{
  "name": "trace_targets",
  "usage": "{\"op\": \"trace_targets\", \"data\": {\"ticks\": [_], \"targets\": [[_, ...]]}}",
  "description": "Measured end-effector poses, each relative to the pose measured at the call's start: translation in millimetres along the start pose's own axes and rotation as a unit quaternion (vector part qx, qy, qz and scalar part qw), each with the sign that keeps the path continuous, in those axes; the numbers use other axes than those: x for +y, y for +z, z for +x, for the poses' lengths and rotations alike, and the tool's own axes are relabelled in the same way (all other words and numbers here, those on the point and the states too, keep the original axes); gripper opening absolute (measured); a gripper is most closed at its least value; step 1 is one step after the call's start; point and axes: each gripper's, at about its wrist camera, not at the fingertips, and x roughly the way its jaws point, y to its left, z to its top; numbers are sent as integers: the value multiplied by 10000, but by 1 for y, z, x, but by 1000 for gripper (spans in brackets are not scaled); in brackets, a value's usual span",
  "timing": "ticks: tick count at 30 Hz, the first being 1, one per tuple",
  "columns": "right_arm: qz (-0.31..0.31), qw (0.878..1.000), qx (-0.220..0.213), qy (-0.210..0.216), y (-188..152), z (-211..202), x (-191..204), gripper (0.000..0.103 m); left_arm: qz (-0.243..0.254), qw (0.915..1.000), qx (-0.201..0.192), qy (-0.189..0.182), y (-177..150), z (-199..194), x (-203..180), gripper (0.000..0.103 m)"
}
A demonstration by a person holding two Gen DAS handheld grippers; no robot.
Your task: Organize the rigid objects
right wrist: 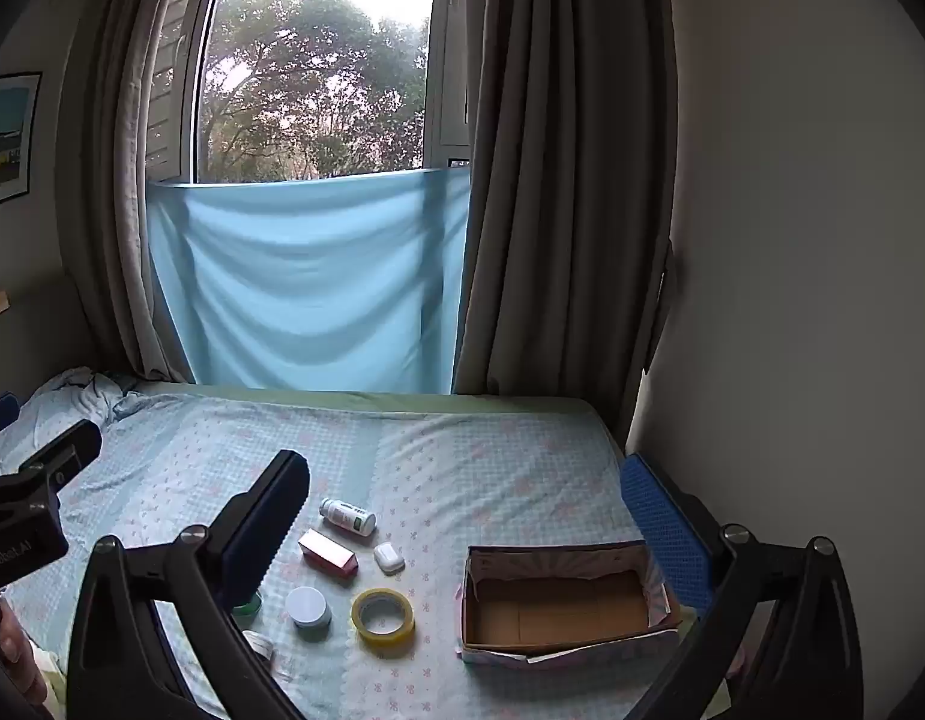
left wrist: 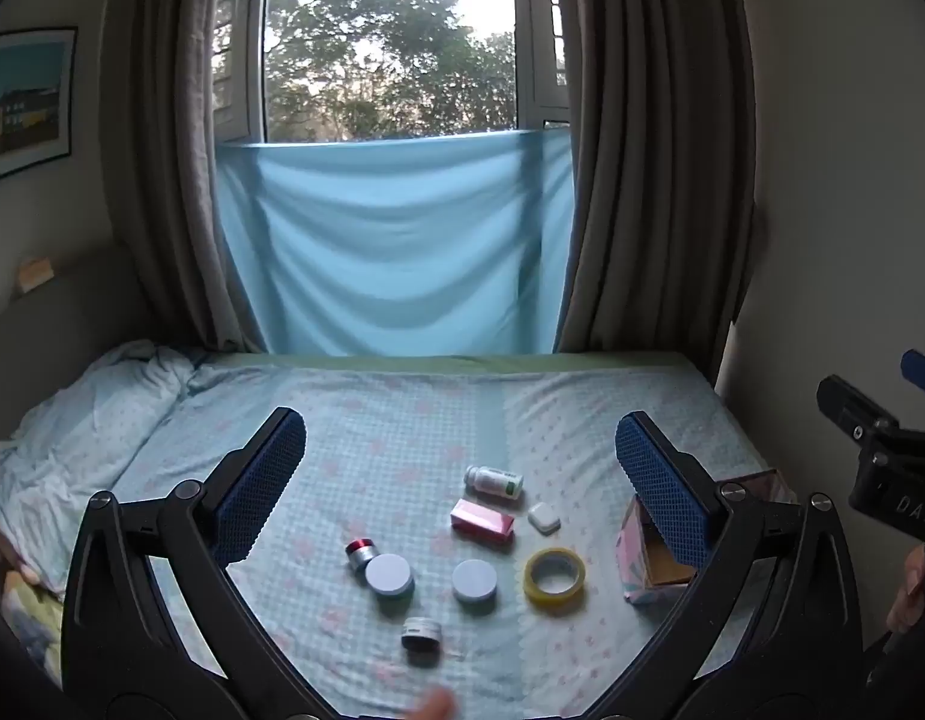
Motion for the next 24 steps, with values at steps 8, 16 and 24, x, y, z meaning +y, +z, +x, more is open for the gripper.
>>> {"op": "trace_targets", "data": {"ticks": [8,16,24], "targets": [[-63,10000,-36,57,-1,1,2,103,-46,9995,205,221,7,19,-25,103],[-99,9998,-68,135,-4,6,0,103,-208,9997,-138,-20,-2,2,-5,103],[-65,9998,-134,139,-4,1,-2,103,-212,9996,-190,-60,-2,-4,-6,102]]}}
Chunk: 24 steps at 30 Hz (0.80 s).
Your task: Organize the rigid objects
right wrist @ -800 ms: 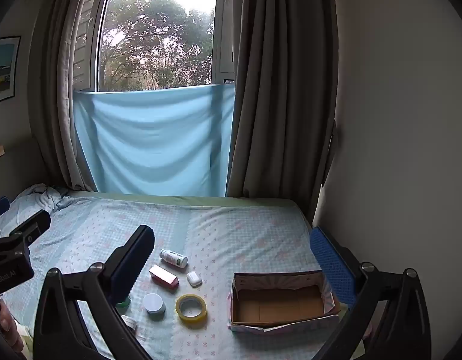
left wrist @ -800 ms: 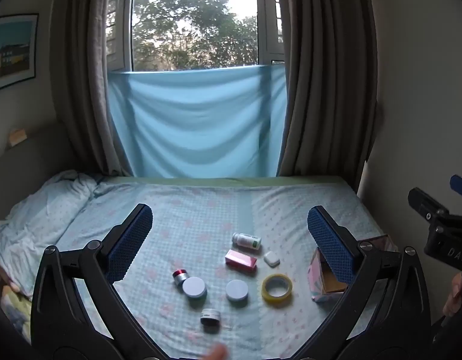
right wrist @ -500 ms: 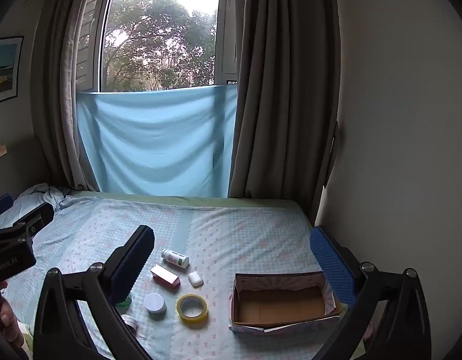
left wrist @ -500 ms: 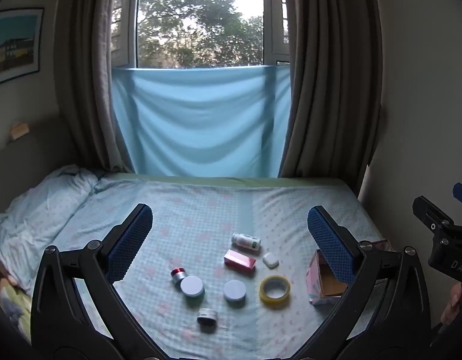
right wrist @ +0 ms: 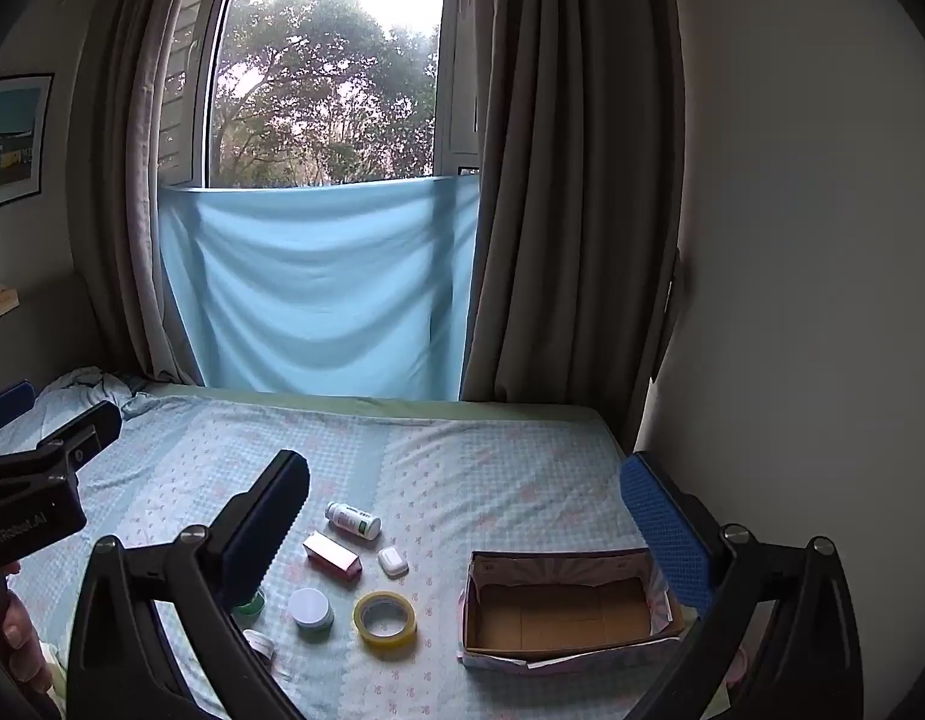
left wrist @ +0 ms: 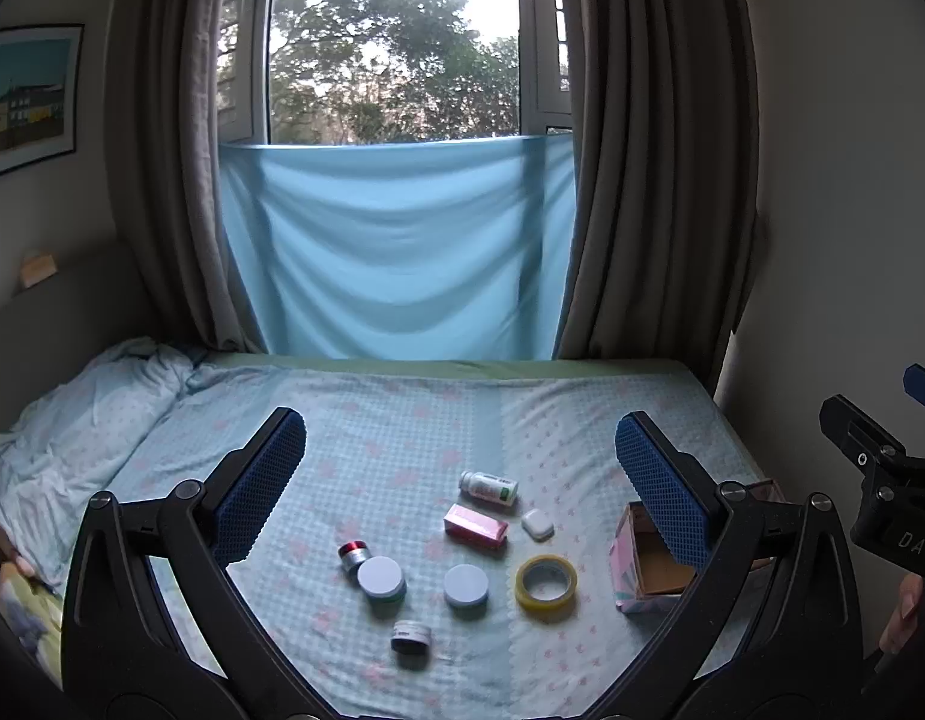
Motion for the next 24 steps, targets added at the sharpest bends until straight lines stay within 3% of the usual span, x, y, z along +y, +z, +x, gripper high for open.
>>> {"op": "trace_targets", "data": {"ticks": [24], "targets": [[-10,9999,-26,131,-3,-2,-6,103,19,10000,33,-39,5,-5,-4,103]]}}
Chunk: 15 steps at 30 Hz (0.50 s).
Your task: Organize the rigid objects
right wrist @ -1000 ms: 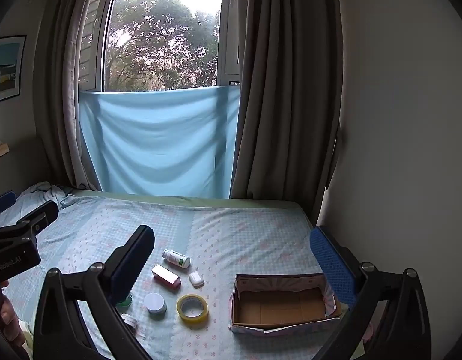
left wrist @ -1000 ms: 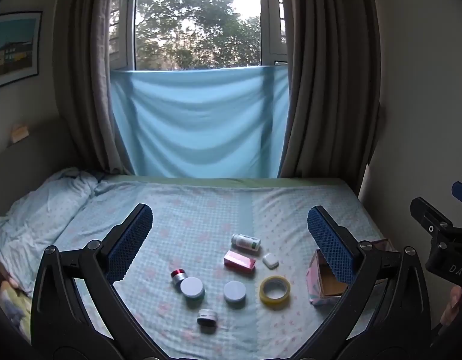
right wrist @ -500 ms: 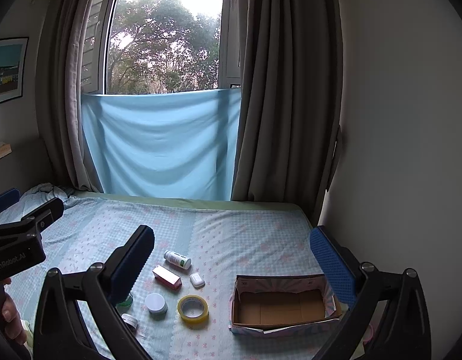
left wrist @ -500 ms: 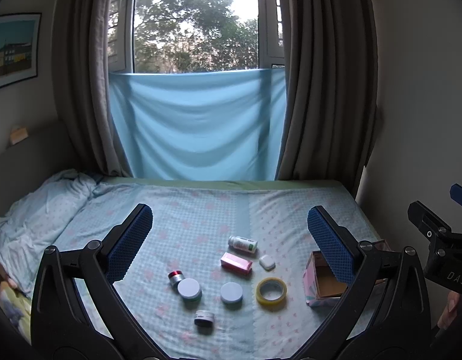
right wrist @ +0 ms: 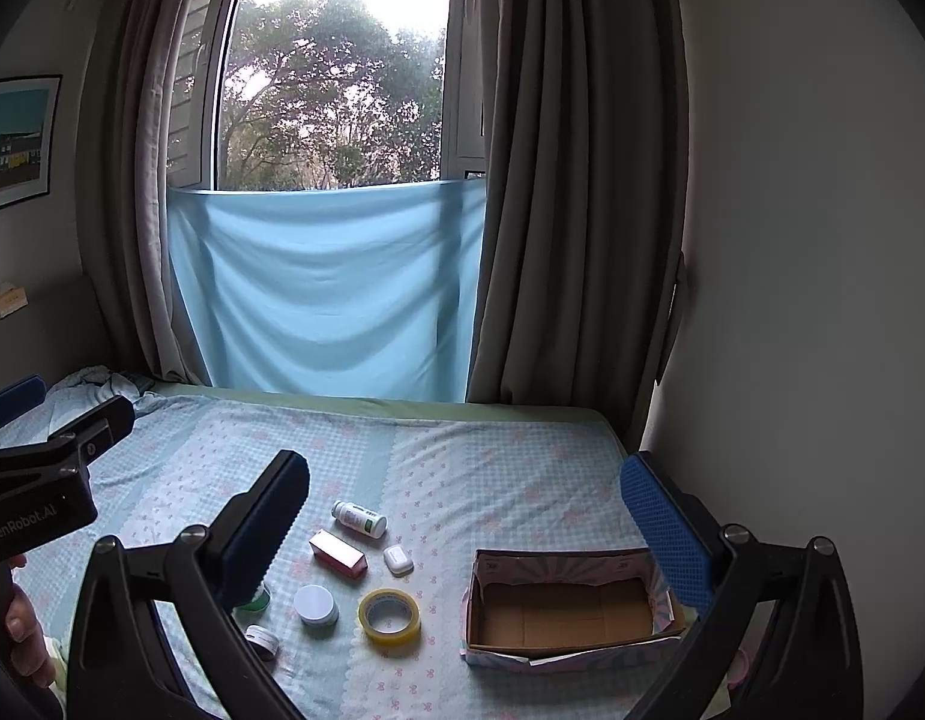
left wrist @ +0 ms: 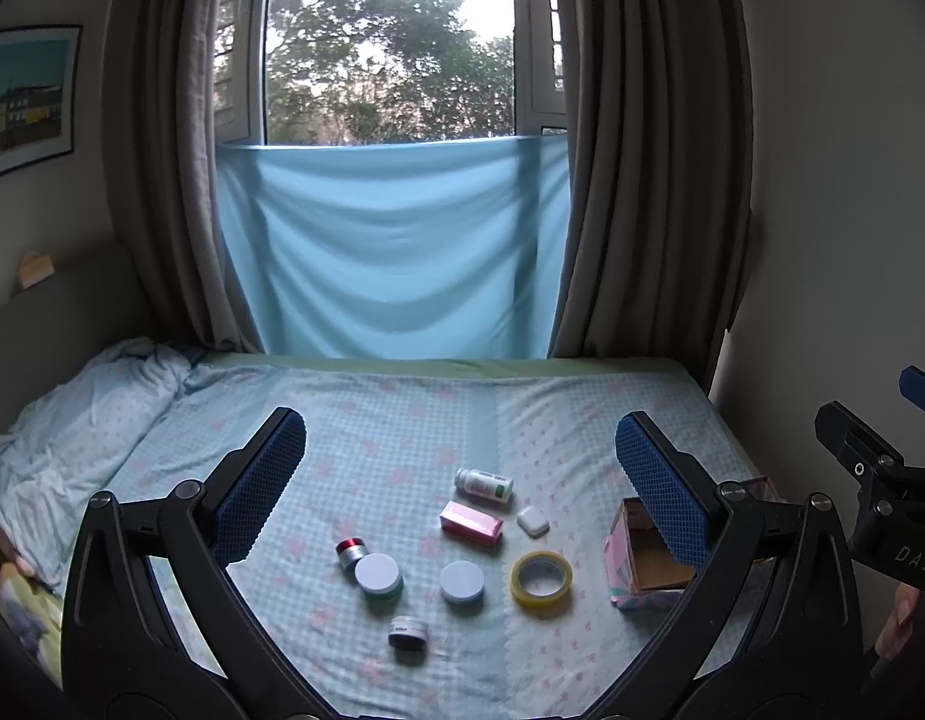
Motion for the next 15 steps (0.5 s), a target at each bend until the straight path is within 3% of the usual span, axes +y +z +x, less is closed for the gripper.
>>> {"op": "trace_targets", "data": {"ticks": [15], "targets": [[-92,10000,-1,17,-5,1,6,103,-35,10000,21,4,-4,-4,8,102]]}}
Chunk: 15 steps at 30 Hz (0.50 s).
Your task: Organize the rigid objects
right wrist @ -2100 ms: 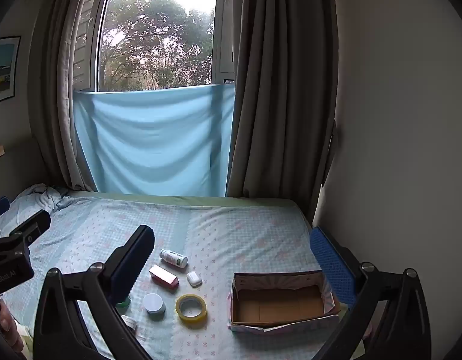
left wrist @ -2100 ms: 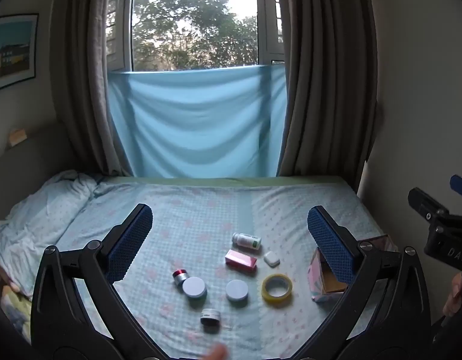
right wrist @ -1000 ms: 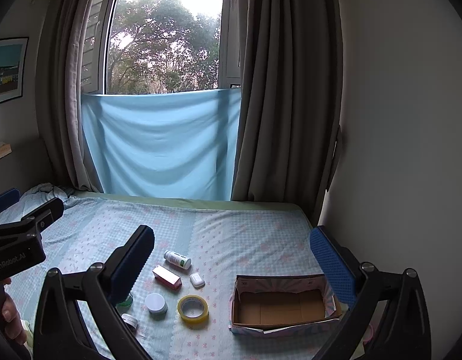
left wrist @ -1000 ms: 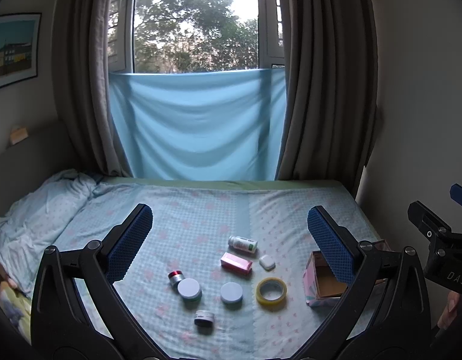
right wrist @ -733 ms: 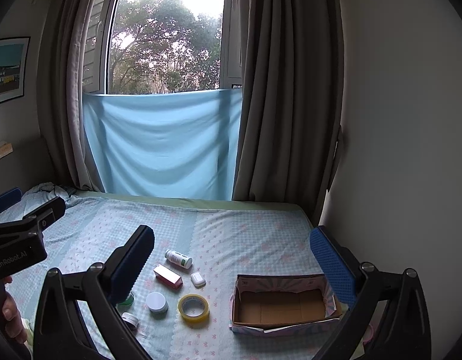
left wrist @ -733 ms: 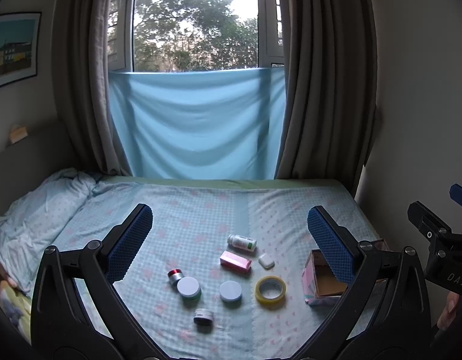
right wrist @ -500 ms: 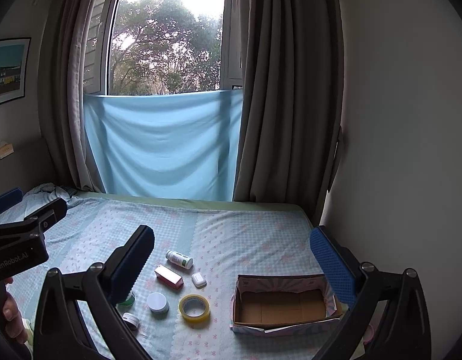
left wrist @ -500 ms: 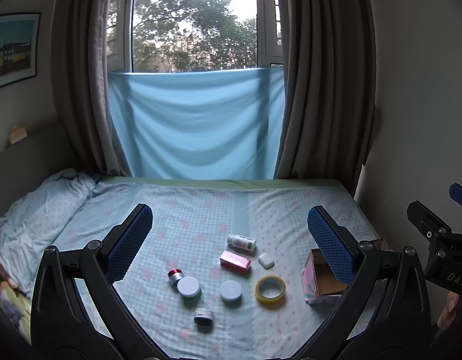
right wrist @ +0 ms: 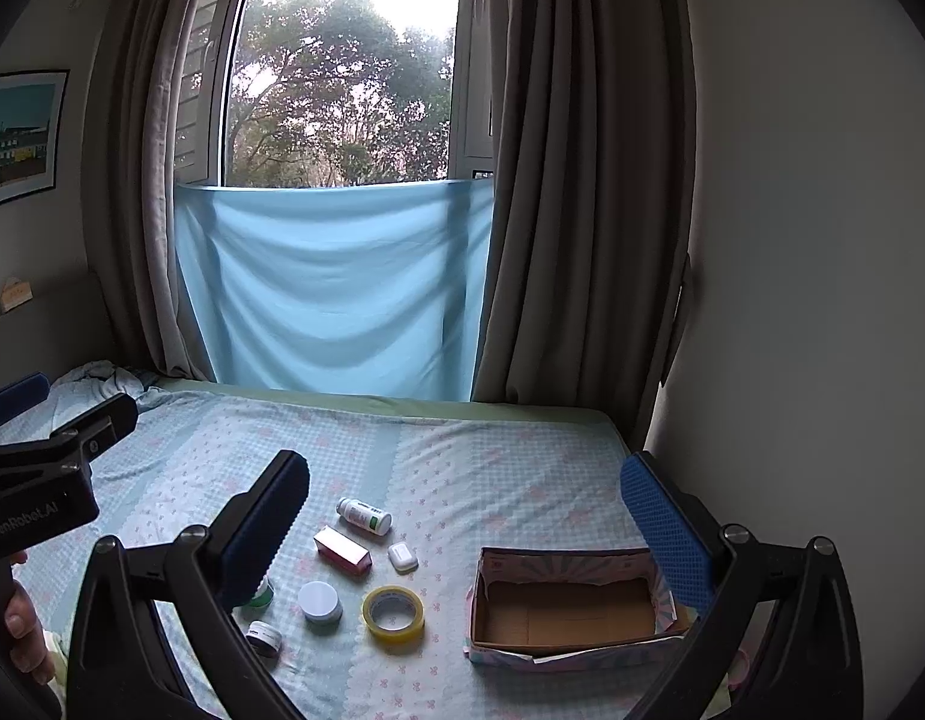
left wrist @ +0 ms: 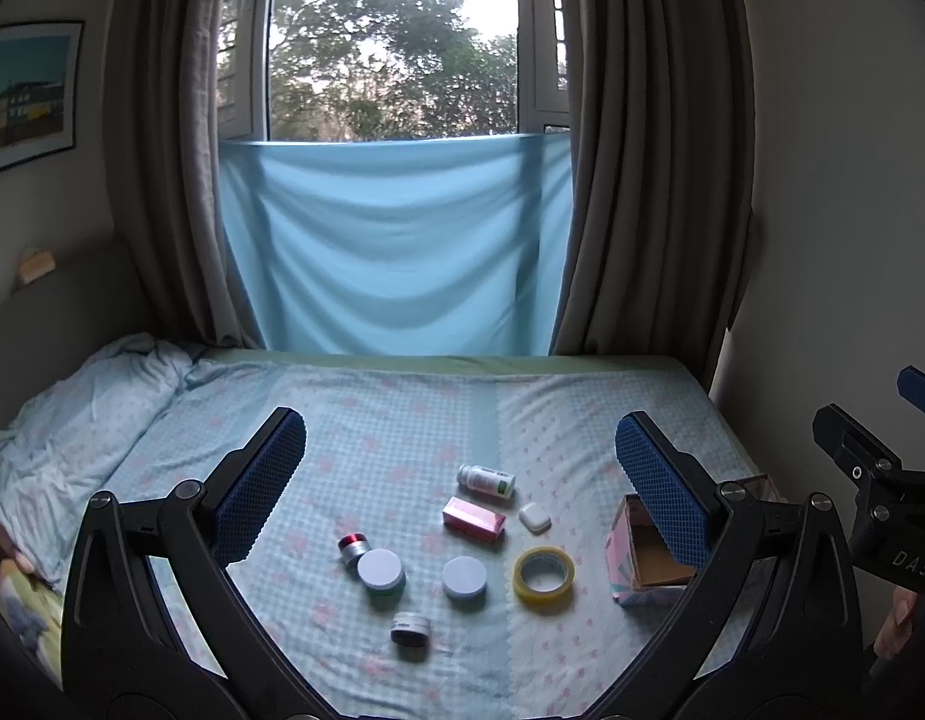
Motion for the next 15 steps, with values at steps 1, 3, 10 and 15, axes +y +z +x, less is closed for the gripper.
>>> {"op": "trace_targets", "data": {"ticks": [1,3,10,15], "targets": [[-5,10000,0,1,0,0,0,103,-4,10000,6,7,0,0,0,102],[-2,10000,1,6,0,0,2,103,-12,10000,17,17,0,0,1,103],[33,10000,19,26,-2,0,5,103,-24,10000,42,24,0,1,1,103],[89,9999,61,43,-3,1,4,103,-55,10000,74,-11,-2,2,2,102]]}}
